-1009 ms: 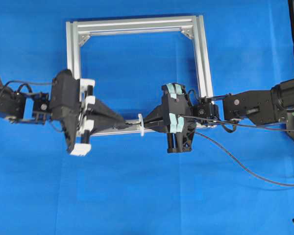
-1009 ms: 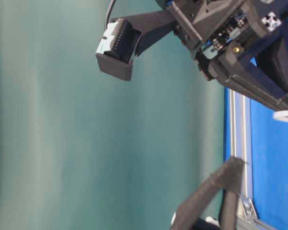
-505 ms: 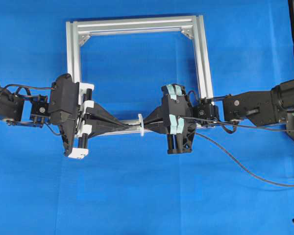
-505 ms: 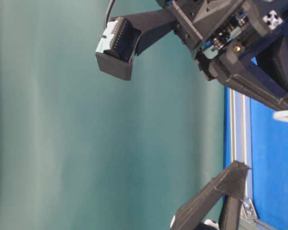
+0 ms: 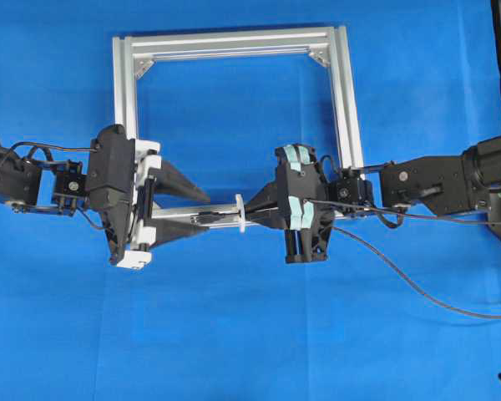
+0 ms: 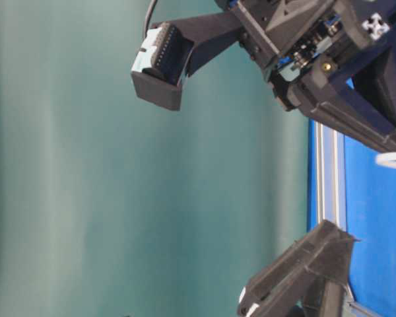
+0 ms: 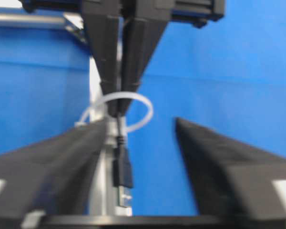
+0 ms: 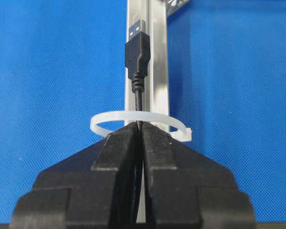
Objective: Insert the wire through the string loop located in the center.
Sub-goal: 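Grasp the USB plug with the left gripper on the far side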
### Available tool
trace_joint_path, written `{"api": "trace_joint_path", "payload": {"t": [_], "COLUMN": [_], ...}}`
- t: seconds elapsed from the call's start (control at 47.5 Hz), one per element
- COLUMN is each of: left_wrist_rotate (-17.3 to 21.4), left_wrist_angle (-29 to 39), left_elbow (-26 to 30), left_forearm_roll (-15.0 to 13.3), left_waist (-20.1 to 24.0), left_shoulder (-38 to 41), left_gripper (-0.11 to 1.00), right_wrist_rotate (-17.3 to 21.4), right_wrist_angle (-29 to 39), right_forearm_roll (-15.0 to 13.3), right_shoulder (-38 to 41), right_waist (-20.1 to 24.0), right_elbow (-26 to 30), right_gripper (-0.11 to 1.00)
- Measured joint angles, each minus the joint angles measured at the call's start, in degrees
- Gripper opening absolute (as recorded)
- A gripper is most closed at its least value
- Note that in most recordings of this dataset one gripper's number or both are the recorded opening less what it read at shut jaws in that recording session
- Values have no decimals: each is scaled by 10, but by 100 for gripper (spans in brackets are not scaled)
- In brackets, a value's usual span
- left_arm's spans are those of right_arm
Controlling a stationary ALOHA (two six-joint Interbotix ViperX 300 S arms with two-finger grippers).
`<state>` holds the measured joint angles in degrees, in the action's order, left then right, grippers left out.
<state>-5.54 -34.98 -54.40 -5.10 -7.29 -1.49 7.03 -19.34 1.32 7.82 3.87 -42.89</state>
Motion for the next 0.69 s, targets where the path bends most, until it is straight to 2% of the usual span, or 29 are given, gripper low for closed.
{"api": "trace_joint_path", "payload": {"t": [0.084, 0.147, 0.694], "left_wrist_rotate": [0, 1, -1], "left_wrist_angle": [1, 3, 38], "left_elbow": [1, 1, 13], "left_forearm_roll": [0, 0, 0], "left_waist": [0, 1, 3], "left_shoulder": [0, 0, 4], "left_gripper": [86, 93, 93], "right_wrist_rotate": [0, 0, 0], "right_wrist_angle": [0, 0, 0], "right_forearm_roll": [-1, -1, -1], "right_shoulder": [0, 0, 0], "right_waist": [0, 0, 0], "right_elbow": [0, 0, 0], "right_gripper": [-2, -2, -2]}}
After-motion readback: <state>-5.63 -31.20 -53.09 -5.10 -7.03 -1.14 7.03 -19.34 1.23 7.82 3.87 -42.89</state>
